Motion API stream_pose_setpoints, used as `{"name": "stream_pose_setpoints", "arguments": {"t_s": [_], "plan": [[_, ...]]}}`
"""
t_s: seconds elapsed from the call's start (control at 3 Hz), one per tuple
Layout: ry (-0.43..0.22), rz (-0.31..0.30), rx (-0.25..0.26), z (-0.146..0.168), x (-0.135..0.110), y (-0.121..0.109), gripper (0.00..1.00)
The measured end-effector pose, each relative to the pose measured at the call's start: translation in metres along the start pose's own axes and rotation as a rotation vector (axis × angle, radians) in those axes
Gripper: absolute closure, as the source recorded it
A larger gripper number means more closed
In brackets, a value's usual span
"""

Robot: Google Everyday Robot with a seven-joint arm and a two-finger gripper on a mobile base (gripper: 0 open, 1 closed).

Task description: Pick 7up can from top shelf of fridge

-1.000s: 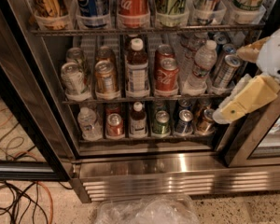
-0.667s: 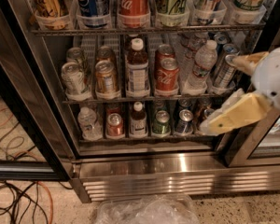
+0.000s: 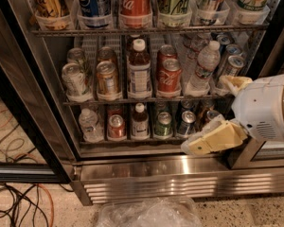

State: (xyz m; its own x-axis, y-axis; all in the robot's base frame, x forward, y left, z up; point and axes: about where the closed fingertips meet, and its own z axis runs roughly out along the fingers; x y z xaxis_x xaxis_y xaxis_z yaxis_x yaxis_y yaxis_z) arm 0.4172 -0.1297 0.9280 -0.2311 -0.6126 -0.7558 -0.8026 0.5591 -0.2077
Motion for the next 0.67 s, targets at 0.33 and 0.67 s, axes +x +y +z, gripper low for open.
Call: {"name": "stream_pose_setpoints", "arguments": {"t_s": [0.33, 0.67], "plan": [[-0.038, 0.013, 0.044, 0.007, -0.001, -0.008, 0.0], [-0.118, 0.018, 0.137, 0.018, -0.001, -0.019, 0.0]]}}
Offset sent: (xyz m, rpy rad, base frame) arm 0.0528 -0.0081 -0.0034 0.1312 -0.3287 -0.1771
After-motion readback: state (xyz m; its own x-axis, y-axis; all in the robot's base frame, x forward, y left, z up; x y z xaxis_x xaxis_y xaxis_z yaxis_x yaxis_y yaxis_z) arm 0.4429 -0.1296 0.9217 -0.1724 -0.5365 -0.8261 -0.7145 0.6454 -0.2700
